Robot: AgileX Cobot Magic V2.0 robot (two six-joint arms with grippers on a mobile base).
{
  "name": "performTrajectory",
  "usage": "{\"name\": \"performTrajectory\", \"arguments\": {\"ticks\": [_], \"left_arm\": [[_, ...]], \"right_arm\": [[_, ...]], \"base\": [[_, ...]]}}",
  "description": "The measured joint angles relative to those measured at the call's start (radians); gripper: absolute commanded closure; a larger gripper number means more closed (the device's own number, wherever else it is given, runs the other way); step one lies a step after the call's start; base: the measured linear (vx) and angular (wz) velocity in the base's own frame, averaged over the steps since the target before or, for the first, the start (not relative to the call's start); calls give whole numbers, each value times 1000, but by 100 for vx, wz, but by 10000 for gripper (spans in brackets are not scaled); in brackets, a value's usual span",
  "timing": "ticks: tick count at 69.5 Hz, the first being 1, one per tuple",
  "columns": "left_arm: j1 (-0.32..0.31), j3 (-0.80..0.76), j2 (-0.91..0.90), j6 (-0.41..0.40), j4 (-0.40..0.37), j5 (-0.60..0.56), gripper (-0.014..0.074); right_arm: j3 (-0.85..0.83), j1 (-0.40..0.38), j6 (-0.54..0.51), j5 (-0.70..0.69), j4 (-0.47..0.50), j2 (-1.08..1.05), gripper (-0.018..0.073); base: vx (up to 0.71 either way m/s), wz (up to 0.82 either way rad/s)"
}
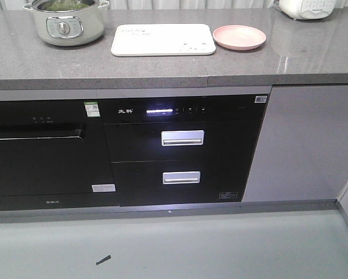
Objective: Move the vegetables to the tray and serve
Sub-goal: 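Drive closer and stop facing the pot, tray and pink plate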
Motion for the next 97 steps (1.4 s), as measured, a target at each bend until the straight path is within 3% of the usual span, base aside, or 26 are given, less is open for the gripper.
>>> {"name": "performTrajectory", "arguments": {"ticks": [97], "left_arm": [[0,0,0,0,0,0,602]], "right_arm": [[0,0,0,0,0,0,562]], "base": [[8,1]]}}
